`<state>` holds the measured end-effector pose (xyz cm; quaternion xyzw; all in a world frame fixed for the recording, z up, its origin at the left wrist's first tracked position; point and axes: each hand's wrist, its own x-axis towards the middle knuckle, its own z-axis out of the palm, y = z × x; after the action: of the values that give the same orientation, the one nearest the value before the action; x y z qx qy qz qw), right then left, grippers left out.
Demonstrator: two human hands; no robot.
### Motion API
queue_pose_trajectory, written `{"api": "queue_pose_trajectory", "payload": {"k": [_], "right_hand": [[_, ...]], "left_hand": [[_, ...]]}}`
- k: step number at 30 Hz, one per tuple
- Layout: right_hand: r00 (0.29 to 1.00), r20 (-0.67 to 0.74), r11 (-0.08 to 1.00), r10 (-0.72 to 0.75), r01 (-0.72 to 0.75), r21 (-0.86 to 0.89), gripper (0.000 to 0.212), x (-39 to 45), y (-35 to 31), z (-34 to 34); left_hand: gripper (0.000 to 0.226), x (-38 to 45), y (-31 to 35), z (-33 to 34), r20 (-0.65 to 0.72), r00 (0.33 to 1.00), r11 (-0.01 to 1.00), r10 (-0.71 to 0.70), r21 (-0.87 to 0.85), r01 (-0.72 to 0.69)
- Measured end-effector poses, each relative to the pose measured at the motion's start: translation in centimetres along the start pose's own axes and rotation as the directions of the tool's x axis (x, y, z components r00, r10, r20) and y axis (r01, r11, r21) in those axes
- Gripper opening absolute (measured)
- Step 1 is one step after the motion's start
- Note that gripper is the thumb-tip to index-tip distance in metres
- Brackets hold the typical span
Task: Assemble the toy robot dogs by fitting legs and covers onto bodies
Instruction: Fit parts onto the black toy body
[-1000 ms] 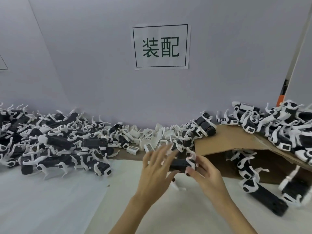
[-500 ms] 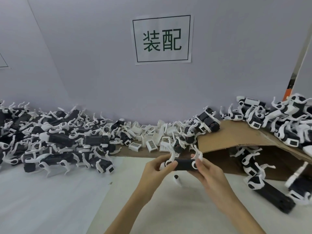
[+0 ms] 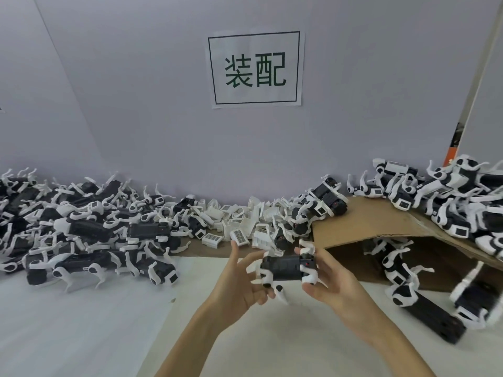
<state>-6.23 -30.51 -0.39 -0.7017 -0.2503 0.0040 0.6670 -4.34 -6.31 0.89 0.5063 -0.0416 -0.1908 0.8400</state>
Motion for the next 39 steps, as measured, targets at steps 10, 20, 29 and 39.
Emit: {"api": "queue_pose_trajectory", "payload": {"k": [10, 20, 29, 39], "right_hand": [[0.963, -0.081, 0.729, 0.257, -0.138, 0.671, 0.045, 0.4, 0.7, 1.6], [0.984, -0.167, 0.995, 0.062, -0.049, 0.081, 0.047, -0.1, 0.7, 1.3], [0.962, -0.259, 0.887, -0.081, -0.049, -0.460, 0.074, -0.8, 0.8, 1.3], [0.962, -0.247, 0.959, -0.118, 0.046, -0.279, 0.062, -0.6, 1.6, 2.6]], "left_hand": [[0.027, 0.6, -1.1, 0.1, -0.065, 0.925, 0.881, 0.375, 0.336, -0.334], [0.061, 0.4, -1.1, -0.4, 0.140, 0.888, 0.794, 0.439, 0.403, -0.456], [0.078, -1.3, 1.4, -0.9, 0.467, 0.793, 0.247, 0.391, 0.777, -0.579], [0.082, -1.5, -1.5, 2.7, 0.732, 0.427, -0.492, 0.532, 0.677, -0.548]]}}
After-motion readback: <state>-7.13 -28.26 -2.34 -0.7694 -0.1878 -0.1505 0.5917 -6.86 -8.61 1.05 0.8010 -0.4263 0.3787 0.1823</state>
